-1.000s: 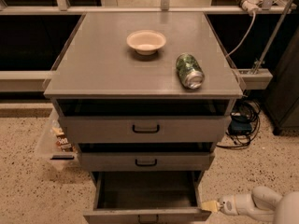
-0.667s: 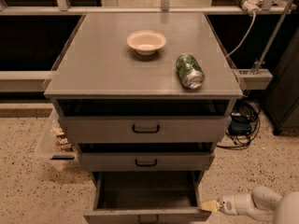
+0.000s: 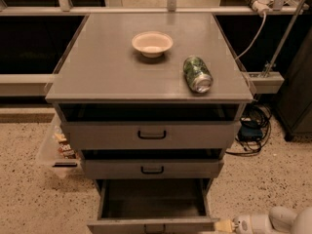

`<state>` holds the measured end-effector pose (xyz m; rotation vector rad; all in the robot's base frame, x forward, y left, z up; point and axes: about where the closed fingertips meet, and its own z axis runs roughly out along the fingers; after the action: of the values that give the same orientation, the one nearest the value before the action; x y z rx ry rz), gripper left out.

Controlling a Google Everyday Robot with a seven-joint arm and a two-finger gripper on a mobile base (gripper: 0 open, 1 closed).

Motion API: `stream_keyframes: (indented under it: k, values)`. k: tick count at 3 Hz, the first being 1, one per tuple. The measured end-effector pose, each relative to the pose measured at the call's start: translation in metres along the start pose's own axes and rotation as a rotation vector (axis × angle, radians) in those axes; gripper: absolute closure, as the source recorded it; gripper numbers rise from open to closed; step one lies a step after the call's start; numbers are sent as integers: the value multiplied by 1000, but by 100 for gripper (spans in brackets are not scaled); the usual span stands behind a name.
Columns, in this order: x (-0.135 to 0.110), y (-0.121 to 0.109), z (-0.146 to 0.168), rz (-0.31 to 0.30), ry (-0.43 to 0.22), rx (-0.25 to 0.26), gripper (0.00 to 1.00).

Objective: Close bottom drawer

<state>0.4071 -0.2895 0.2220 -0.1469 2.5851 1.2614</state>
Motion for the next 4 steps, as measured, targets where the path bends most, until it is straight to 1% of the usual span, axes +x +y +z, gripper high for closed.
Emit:
stream_keyframes:
  k: [1, 2, 3, 4]
  values:
    - [0, 0, 0, 0, 0, 0, 100]
    - [-2, -16, 9, 38, 9, -15, 100]
    - [0, -24, 16, 72, 19, -29, 100]
    - [-6, -41, 25, 96, 9, -36, 100]
